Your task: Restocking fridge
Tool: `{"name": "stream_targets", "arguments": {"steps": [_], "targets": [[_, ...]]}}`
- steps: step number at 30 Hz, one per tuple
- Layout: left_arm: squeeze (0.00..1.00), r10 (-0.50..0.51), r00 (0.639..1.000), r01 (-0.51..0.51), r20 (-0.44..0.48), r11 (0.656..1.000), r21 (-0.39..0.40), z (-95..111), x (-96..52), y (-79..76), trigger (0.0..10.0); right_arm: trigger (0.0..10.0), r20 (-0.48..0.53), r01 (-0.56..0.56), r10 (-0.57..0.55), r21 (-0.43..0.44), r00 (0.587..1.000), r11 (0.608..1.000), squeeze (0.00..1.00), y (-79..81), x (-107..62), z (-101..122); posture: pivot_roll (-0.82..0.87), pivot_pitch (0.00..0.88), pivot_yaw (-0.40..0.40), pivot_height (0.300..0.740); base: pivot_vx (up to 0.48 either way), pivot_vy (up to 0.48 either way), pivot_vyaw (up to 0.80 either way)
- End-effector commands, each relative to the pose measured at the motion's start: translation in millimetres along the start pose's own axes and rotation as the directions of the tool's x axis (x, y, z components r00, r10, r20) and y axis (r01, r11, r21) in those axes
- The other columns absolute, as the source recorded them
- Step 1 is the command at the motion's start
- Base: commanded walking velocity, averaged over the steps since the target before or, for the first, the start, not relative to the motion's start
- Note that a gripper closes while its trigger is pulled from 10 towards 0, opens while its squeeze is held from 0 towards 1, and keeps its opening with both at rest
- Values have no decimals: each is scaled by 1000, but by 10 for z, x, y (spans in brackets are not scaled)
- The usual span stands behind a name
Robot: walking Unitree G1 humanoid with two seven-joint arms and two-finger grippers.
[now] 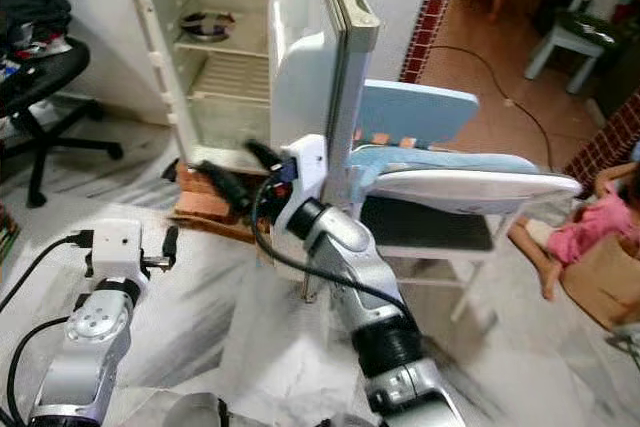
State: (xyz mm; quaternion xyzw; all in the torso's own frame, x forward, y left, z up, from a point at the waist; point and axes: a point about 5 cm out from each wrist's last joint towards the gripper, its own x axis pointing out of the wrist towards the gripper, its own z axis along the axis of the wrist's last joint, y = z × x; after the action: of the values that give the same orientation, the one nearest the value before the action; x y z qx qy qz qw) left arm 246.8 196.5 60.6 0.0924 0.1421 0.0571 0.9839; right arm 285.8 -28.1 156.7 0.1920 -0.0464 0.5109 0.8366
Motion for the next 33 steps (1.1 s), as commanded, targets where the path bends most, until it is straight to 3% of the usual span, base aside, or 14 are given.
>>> {"name": "stream_targets", "arguments": {"steps": [1,3,4,6,7,9,10,13,16,19,22,31,33], "targets": [[0,-2,1000,2,11,1000,2,21,5,-13,10000,10000,-42,9,-11,-49,999,999,0,-46,-70,-46,164,0,-84,740,0,0,0],[0,-1,1000,1,12,1000,3,23,1,-11,10000,10000,-74,68,-76,-94,994,993,0,-137,-139,-99,168,1,-83,740,0,0,0],[0,1,1000,-1,11,1000,3,18,-9,-9,10000,10000,-135,187,-209,-158,969,970,0,-317,-276,-189,167,1,-81,740,0,0,0],[0,2,1000,-2,10,1000,5,11,-19,-9,10000,10000,-225,256,-305,-221,925,941,0,-454,-447,-278,166,1,-81,740,0,0,0],[0,0,1000,0,7,1000,6,3,-25,-10,10000,10000,-320,256,-349,-299,881,919,0,-533,-611,-353,162,5,-81,740,0,0,0],[0,-1,1000,1,6,1000,6,0,-26,-11,10000,10000,-384,257,-383,-340,840,905,0,-589,-730,-397,154,8,-78,740,0,0,0],[0,-4,1000,4,5,1000,6,1,-20,-19,10000,10000,-440,267,-440,-402,783,876,0,-680,-870,-425,152,8,-78,740,0,0,0],[0,-12,1000,12,4,1000,6,6,-7,-43,10000,10000,-446,269,-509,-497,737,825,0,-792,-948,-392,143,11,-75,740,0,0,0],[0,-26,1000,26,7,1000,10,13,3,-77,10000,10000,-370,337,-554,-508,746,793,0,-849,-831,-319,139,13,-73,740,0,0,0],[0,-31,999,30,13,999,21,24,11,-88,10000,10000,-331,338,-557,-531,761,777,0,-839,-743,-287,143,13,-75,740,0,0,0],[0,-33,998,32,52,999,30,99,35,-92,10000,10000,-226,426,-607,-531,762,733,0,-820,-652,-262,153,15,-82,740,0,0,0],[0,-40,996,33,86,996,78,132,104,-23,10000,10000,-142,513,-622,-443,770,735,0,-636,-728,-382,134,18,-82,740,0,0,0],[0,-47,993,39,111,996,78,163,107,-32,10000,10000,-98,562,-654,-426,750,709,0,-610,-789,-371,119,20,-76,740,0,0,0]]}}
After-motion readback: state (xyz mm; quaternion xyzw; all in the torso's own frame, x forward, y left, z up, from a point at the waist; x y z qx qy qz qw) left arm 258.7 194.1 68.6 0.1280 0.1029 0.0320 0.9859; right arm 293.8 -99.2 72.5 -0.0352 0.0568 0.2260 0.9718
